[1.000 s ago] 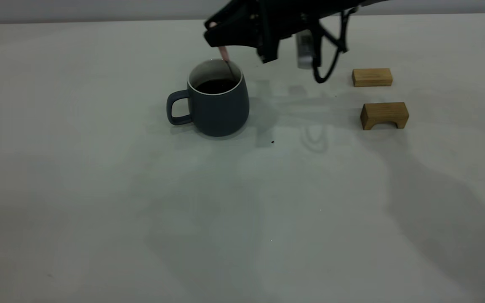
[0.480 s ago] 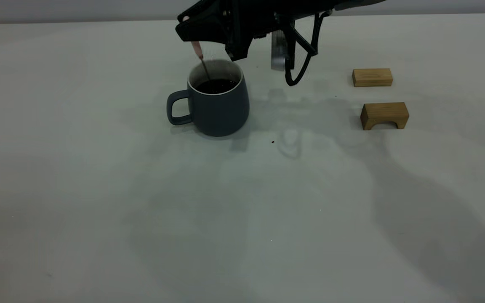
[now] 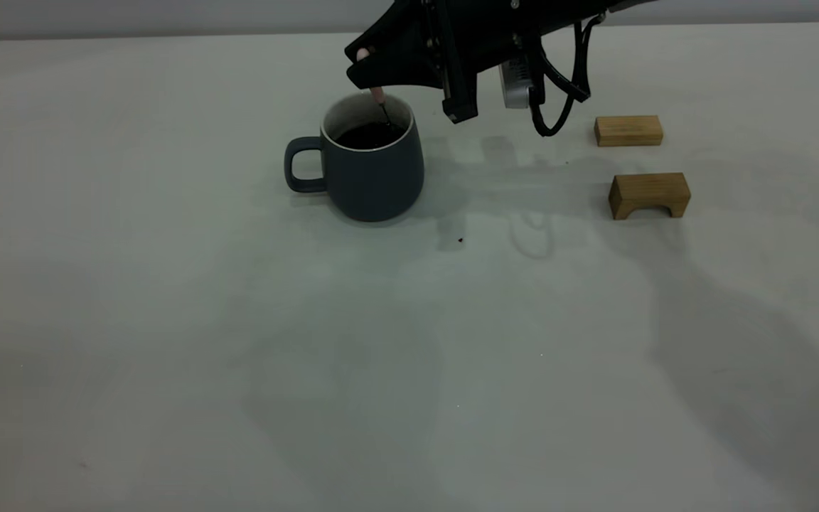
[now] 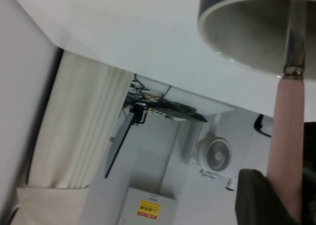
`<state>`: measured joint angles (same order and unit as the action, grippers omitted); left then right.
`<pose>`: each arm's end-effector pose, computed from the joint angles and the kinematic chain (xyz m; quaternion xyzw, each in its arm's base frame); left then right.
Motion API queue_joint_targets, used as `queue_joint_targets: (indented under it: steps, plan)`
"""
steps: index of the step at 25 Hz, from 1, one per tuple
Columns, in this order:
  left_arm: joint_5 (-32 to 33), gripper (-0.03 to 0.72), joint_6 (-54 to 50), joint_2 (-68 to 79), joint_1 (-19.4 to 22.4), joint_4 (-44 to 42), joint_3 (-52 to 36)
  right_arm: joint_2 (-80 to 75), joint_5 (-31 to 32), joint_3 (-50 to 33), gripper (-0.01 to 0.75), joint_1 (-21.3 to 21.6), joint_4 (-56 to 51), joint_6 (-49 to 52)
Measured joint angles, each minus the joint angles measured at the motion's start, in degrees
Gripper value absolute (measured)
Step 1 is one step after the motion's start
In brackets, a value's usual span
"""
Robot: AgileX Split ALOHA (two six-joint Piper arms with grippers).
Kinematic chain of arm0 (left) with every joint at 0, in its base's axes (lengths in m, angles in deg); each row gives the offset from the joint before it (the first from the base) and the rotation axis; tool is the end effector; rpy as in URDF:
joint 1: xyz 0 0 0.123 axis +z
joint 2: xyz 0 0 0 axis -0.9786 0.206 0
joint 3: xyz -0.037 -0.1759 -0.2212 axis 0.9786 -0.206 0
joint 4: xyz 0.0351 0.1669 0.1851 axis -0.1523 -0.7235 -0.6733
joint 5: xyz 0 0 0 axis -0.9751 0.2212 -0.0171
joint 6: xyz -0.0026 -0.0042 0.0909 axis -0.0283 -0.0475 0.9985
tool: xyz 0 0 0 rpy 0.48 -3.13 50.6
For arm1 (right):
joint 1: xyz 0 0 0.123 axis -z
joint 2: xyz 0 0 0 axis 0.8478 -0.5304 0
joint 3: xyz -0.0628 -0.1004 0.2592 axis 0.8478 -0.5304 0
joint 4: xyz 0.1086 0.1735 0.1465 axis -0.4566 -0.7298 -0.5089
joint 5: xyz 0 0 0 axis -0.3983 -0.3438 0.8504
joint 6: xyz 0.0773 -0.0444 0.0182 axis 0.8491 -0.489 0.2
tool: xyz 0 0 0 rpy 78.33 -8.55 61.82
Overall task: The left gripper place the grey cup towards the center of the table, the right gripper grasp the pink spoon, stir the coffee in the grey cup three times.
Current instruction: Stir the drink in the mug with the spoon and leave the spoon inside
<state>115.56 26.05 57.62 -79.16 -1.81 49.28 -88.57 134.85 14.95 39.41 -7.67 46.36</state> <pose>-0.0094 0.0009 0.2679 0.0032 0.8699 -0.0028 0.4932 0.4451 0.2255 0.0538 -0.4933 -0.6862 -0.4820 0.2310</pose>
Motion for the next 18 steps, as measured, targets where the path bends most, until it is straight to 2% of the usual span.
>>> queue_joint_targets:
  steps: [7, 10, 12, 18]
  plan:
    - [0.00, 0.342, 0.00, 0.00, 0.00, 0.00, 0.00, -0.06, -1.26, 0.00, 0.147, -2.59, -3.21, -0.11]
    - [0.00, 0.342, 0.00, 0.00, 0.00, 0.00, 0.00, -0.50, -0.95, 0.00, 0.193, -2.58, -3.98, -0.17]
    - [0.00, 0.342, 0.00, 0.00, 0.00, 0.00, 0.00, -0.96, -0.54, 0.00, 0.281, -2.58, -3.86, -0.17]
    - [0.00, 0.342, 0.00, 0.00, 0.00, 0.00, 0.00, 0.41, 1.48, 0.00, 0.661, -2.58, 0.89, -0.17]
